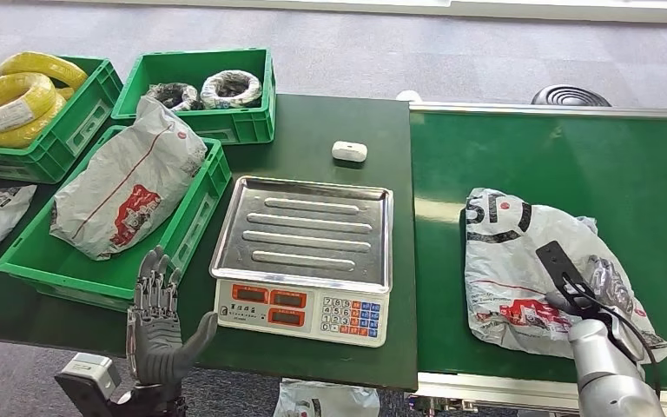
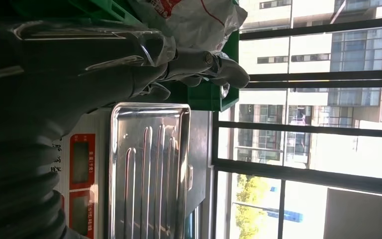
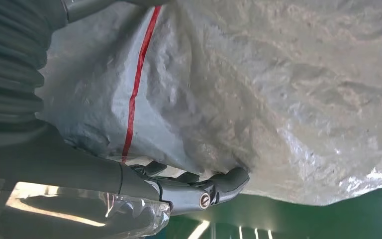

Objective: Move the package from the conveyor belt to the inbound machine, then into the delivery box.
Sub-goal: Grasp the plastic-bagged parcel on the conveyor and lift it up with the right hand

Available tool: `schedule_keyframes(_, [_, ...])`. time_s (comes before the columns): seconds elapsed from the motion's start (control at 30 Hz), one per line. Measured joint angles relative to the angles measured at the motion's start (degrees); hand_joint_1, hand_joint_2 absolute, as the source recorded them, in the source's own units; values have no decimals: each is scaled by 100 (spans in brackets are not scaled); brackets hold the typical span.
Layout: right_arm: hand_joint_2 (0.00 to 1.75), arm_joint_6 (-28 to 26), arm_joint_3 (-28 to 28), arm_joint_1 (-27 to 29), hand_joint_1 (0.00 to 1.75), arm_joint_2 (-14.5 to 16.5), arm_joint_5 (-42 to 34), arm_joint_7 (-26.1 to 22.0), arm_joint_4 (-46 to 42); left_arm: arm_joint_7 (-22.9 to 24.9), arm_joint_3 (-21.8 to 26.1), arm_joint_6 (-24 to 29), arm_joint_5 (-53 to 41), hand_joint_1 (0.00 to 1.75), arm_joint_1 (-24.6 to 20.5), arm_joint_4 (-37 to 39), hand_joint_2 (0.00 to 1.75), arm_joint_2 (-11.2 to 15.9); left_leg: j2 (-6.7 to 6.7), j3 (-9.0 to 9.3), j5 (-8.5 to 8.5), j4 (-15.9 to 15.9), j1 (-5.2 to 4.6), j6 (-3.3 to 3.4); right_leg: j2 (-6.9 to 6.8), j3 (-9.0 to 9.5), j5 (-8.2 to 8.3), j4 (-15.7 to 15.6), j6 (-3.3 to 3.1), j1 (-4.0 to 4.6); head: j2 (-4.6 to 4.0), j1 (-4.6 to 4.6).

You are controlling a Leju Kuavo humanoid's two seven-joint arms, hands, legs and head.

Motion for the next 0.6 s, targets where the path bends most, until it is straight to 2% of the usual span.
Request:
schedule_keyframes(0.2, [175, 656, -96, -117, 175, 56, -399, -641, 105, -1, 163, 0, -50, 0, 18, -26, 175, 0, 2, 0, 0, -1, 0, 0, 0, 0, 0, 1, 0, 1, 0, -1])
schedule_keyframes(0.6, [175, 809, -139, -294, 175, 229, -596, -918, 135, -1, 325, 81, -96, 0, 149, -196, 175, 1, 1, -1, 0, 0, 0, 0, 0, 0, 0, 1, 0, 1, 0, -1])
